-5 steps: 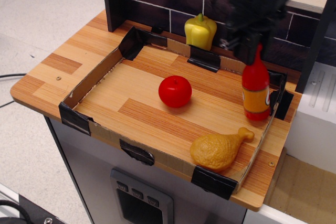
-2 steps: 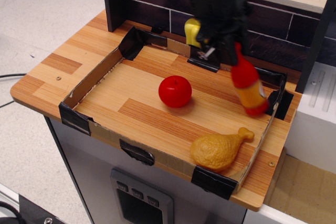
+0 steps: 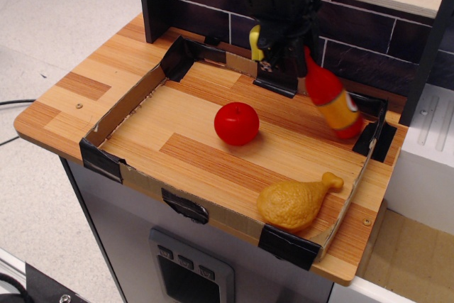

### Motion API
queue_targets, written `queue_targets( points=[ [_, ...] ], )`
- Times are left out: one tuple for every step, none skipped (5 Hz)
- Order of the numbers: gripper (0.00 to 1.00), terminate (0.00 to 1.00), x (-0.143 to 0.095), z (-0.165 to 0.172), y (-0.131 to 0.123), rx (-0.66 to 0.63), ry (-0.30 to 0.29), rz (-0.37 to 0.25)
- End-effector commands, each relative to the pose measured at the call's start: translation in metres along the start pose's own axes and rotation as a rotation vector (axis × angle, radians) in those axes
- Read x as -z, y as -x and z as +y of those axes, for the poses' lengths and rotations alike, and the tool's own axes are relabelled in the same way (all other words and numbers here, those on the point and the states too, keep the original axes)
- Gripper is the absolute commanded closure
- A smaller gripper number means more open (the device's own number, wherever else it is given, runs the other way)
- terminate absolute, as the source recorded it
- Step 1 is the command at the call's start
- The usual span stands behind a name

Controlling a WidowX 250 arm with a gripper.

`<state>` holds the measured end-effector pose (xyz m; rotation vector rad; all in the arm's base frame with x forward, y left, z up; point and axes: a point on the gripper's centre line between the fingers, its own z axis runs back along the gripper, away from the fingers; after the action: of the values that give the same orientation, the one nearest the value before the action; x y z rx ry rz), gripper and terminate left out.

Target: Topple hot sauce bottle

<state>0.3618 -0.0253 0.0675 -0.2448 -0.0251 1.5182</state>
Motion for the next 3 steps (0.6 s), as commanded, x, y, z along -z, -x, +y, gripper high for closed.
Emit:
queue_targets(
  points=[
    [1.00,0.00,-0.008,-0.009,-0.024,-0.033,0.032,-0.058],
    [1.00,0.00,-0.005,-0.008,-0.035,-0.024,0.019,-0.120],
    [1.00,0.00,0.001,-0.009,-0.046,-0.025,0.020,-0.175]
  ],
)
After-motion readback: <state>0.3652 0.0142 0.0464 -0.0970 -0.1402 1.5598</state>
